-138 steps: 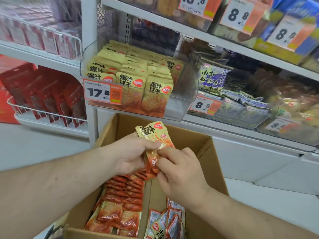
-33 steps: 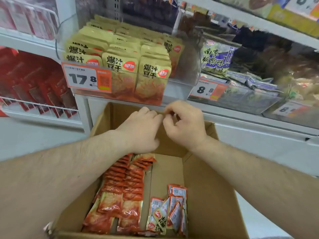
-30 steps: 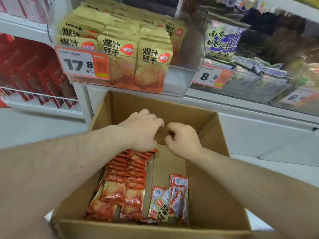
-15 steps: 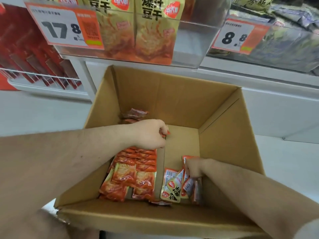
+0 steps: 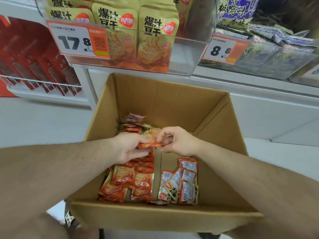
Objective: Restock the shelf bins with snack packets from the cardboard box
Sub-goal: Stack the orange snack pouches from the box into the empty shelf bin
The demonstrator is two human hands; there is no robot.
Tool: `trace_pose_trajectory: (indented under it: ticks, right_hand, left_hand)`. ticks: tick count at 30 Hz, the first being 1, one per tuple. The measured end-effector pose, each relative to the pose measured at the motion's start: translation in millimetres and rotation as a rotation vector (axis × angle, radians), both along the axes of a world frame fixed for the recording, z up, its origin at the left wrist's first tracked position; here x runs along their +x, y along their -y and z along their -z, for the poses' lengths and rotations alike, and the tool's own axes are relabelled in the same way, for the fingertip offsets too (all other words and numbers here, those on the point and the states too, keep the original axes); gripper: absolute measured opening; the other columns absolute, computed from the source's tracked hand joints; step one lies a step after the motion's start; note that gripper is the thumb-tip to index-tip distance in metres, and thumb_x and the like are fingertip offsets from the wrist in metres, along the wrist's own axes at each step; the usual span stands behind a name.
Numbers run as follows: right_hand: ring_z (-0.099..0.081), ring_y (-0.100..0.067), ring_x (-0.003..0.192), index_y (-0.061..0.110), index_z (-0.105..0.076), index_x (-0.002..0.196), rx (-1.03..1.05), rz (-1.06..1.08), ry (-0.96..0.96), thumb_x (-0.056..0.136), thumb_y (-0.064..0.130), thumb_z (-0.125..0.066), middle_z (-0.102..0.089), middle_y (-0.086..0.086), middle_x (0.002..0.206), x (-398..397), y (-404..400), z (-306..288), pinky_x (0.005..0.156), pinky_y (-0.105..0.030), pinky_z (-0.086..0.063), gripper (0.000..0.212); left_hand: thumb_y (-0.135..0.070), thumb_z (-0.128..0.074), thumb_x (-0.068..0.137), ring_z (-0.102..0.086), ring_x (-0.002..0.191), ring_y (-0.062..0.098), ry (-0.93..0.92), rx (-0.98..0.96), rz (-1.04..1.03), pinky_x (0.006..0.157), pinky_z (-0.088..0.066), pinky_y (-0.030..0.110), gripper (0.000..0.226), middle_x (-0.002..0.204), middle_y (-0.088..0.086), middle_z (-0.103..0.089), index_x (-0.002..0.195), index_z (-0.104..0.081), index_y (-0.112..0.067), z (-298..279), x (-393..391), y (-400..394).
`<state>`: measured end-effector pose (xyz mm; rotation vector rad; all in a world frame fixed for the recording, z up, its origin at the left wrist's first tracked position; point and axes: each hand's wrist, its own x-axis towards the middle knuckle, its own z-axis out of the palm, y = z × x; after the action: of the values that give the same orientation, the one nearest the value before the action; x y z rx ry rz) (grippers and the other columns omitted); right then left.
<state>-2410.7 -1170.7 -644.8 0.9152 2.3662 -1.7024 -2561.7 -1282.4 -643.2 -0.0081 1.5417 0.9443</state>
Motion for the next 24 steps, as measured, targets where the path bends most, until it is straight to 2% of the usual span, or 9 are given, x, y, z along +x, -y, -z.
trace_pose_trajectory:
  ticks: [3,7,10,13,14,16,20,22,24]
  right_hand:
    - [-0.054,-0.014,0.067,0.015,-0.056,0.104,0.026,-0.014,0.223,0.079,-0.015,-0.064,-0.058,-0.003,0.095,12,-14,30,0.058,-0.021,-0.045,0.04]
    - [-0.063,-0.025,0.101,0.015,-0.063,0.116,0.233,-0.457,0.796,0.083,-0.002,-0.063,-0.064,-0.007,0.114,43,-27,98,0.077,-0.031,-0.053,0.037]
    - [-0.059,-0.023,0.107,0.017,-0.062,0.123,0.326,-0.657,1.022,0.082,0.01,-0.07,-0.062,-0.004,0.122,61,-26,131,0.086,-0.032,-0.051,0.042]
    - [-0.051,-0.019,0.095,0.016,-0.062,0.1,0.349,-0.662,1.042,0.086,0.009,-0.067,-0.056,0.0,0.098,67,-23,145,0.077,-0.029,-0.04,0.016]
    - [-0.049,-0.019,0.092,0.019,-0.056,0.084,0.362,-0.66,1.036,0.087,0.009,-0.067,-0.051,0.002,0.089,68,-21,147,0.076,-0.029,-0.038,0.015]
    - [-0.047,-0.018,0.09,0.025,-0.042,0.069,0.377,-0.666,1.043,0.088,0.012,-0.066,-0.047,0.003,0.082,68,-21,145,0.075,-0.028,-0.037,0.034]
    - [-0.054,-0.02,0.074,0.021,-0.049,0.075,0.273,-0.559,0.968,0.089,0.004,-0.06,-0.053,0.001,0.078,61,-34,122,0.062,-0.028,-0.043,0.024]
    - [-0.06,-0.02,0.065,0.018,-0.047,0.078,0.183,-0.338,0.865,0.091,-0.003,-0.053,-0.056,-0.005,0.075,55,-44,93,0.051,-0.029,-0.042,0.025]
    - [-0.059,-0.022,0.069,0.018,-0.044,0.074,0.253,-0.101,0.686,0.091,0.001,-0.058,-0.057,-0.004,0.073,47,-53,52,0.051,-0.027,-0.04,0.027]
  left_hand:
    - [0.008,-0.077,0.076,-0.07,0.094,0.031,-0.198,-0.002,0.028,0.074,-0.061,0.045,0.059,0.11,0.014,-0.069,0.127,-0.055,-0.013,5,-13,1]
    - [0.006,-0.08,0.073,-0.069,0.097,0.029,-0.306,-0.012,0.178,0.079,-0.06,0.047,0.073,0.108,0.006,-0.071,0.131,-0.048,-0.024,8,-14,0]
    - [0.009,-0.074,0.079,-0.071,0.094,0.027,-0.248,-0.009,0.258,0.074,-0.06,0.041,0.053,0.103,0.007,-0.074,0.121,-0.059,-0.017,7,-14,-4]
    - [0.01,-0.07,0.082,-0.072,0.093,0.027,-0.209,-0.03,0.297,0.072,-0.059,0.038,0.037,0.098,0.007,-0.076,0.109,-0.066,-0.015,6,-13,-4]
    - [0.01,-0.07,0.082,-0.072,0.093,0.027,-0.209,-0.033,0.299,0.072,-0.059,0.039,0.036,0.099,0.008,-0.076,0.109,-0.066,-0.015,7,-13,-4]
    - [0.011,-0.07,0.083,-0.072,0.092,0.027,-0.216,-0.036,0.288,0.073,-0.059,0.04,0.037,0.099,0.008,-0.076,0.108,-0.064,-0.016,10,-14,-3]
    - [0.009,-0.067,0.085,-0.07,0.097,0.028,-0.265,-0.012,0.339,0.084,-0.058,0.046,0.035,0.103,0.008,-0.074,0.109,-0.063,-0.016,9,-17,-3]
    - [0.006,-0.065,0.088,-0.068,0.1,0.028,-0.303,0.019,0.399,0.09,-0.056,0.048,0.034,0.106,0.008,-0.074,0.112,-0.063,-0.017,0,-18,-5]
    - [0.007,-0.061,0.09,-0.067,0.103,0.028,-0.303,0.072,0.41,0.092,-0.054,0.047,0.035,0.109,0.007,-0.073,0.116,-0.062,-0.016,-13,-18,-7]
